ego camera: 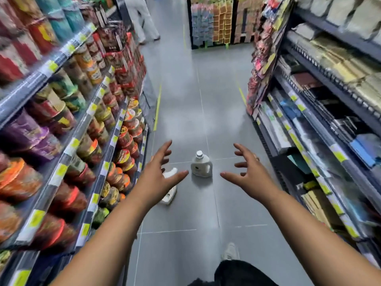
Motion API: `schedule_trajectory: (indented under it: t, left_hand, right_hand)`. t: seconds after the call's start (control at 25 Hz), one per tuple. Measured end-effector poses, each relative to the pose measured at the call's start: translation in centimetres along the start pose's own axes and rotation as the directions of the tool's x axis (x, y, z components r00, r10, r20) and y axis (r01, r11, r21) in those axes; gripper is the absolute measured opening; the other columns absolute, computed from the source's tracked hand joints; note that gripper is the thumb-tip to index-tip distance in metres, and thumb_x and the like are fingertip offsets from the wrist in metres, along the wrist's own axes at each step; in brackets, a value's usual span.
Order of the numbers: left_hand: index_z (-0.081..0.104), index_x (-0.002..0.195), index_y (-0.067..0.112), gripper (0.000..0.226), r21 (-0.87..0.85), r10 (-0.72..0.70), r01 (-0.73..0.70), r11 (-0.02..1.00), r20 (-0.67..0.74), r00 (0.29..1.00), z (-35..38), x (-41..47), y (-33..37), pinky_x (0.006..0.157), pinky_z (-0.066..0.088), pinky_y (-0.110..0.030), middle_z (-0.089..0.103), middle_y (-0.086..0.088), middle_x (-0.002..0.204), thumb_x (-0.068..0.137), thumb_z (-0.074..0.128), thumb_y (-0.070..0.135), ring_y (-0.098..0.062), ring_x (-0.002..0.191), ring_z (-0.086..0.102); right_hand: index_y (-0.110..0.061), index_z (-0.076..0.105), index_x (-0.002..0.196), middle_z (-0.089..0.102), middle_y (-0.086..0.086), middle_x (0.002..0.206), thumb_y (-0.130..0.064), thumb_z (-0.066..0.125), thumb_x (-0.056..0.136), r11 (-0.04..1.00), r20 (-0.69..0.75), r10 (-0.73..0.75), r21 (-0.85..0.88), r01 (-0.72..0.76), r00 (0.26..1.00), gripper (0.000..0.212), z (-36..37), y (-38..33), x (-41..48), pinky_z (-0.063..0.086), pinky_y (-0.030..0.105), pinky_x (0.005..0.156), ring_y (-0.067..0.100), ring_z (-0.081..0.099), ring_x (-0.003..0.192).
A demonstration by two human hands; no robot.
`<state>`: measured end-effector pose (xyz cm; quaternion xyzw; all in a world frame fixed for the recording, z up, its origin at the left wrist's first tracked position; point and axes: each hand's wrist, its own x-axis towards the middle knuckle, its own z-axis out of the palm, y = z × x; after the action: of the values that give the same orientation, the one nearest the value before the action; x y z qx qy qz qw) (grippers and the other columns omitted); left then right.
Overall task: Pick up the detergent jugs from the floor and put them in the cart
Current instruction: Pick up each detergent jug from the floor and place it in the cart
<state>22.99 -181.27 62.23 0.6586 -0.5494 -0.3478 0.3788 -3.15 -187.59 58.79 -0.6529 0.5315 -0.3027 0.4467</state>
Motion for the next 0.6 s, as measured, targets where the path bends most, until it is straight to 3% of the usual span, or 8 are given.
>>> schedule_trajectory:
  t: [0.32,0.6]
  left_hand:
    - [0.027,0.142,0.051,0.086,0.045,-0.035,0.035,0.998,-0.005,0.999,-0.3,16.7,-2.0,0.109,0.042,-0.034,0.047,0.007,0.141,0.079,0.081,0.032,-0.006,0.124,0.048]
    - [0.032,0.143,0.045,0.081,0.053,-0.005,-0.003,0.999,0.158,0.987,1.6,33.6,-9.1,0.108,0.043,-0.036,0.046,0.005,0.143,0.079,0.080,0.032,-0.009,0.127,0.048]
  right_hand:
    - [-0.047,0.032,0.141,0.039,-0.010,0.132,-0.040,0.083,0.071,0.999,0.089,0.032,-0.038,-0.029,0.995,0.087,0.6,0.9,18.1,0.043,0.026,0.086,0.011,0.053,0.110]
    - [-0.044,0.032,0.142,0.039,-0.010,0.134,-0.040,0.082,0.072,0.978,-0.075,0.206,-0.001,-0.207,0.976,0.086,4.3,7.1,30.4,0.046,0.032,0.093,0.010,0.053,0.109]
